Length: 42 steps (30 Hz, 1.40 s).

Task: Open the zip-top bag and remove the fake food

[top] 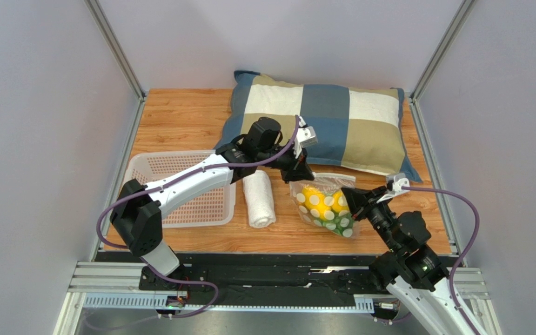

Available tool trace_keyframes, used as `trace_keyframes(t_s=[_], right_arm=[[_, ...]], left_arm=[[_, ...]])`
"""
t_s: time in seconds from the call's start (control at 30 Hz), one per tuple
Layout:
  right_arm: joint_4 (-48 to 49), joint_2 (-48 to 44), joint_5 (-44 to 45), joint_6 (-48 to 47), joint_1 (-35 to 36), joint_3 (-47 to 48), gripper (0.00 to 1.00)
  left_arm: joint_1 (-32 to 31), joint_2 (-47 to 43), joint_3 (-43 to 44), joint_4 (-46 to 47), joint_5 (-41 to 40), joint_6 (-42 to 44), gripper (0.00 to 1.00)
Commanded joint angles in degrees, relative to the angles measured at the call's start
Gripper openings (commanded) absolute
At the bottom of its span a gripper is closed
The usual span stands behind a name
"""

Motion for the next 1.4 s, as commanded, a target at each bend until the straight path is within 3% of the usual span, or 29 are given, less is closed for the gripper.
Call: trace_keyframes(t_s=[0.0,0.07,0.27,0.57,0.7,0.8,0.83,0.93,1.03,1.2,1.27,1.33,1.37], right_arm=[[-1.5,-2.8,12.8,2.6,-0.2,1.7,0.00],[-3.1,-2.7,15.4,2.7,-0.2,1.9,0.00],[-5.1,-3.3,16.9,2.3,-0.3,1.9,0.00],[-4.5,-1.5,18.1,-0.8,-0.3,2.5,0.00],[-1.7,-0.9,14.8,-3.7,-0.2,2.0,0.00],[0.3,-0.6,9.5,-7.3,-0.2,1.4,0.00],[0.9,-0.5,6.5,-7.6,-0.3,1.1,0.00],[4.2,0.7,0.0,-8.7,-0.3,0.1,0.00],[5.0,1.9,-1.3,-8.6,-0.2,0.0,0.00],[5.0,2.3,-3.3,-8.9,-0.2,0.3,0.00],[4.3,1.8,-2.6,-8.9,-0.2,0.7,0.00],[3.9,1.6,-2.1,-8.9,-0.2,0.7,0.00],[3.9,1.1,-2.1,-8.9,-0.2,0.7,0.00]], left_arm=[[2.9,-5.9,-5.3,0.0,-17.0,-6.4,0.00],[3.4,-8.6,-9.5,-0.6,-25.2,-9.8,0.00],[4.4,-16.6,-18.9,-3.9,-38.3,-16.1,0.00],[4.5,-27.6,-27.4,-7.3,-49.5,-22.5,0.00],[4.5,-30.9,-28.5,-7.7,-45.9,-22.8,0.02],[4.4,-31.8,-26.3,-7.5,-35.5,-19.8,0.22],[4.4,-32.0,-24.9,-7.3,-33.2,-19.4,0.37],[4.2,-32.0,-21.5,-6.9,-27.1,-19.7,0.48],[2.7,-30.1,-18.1,-6.9,-23.6,-18.8,0.49],[-3.9,-24.9,-13.1,-6.1,-25.3,-13.9,0.40],[-4.8,-22.9,-11.1,-7.4,-31.6,-21.4,0.38],[-4.8,-21.2,-8.7,-10.4,-38.3,-29.9,0.47],[-4.8,-20.7,-8.2,-12.5,-38.6,-38.9,0.47]])
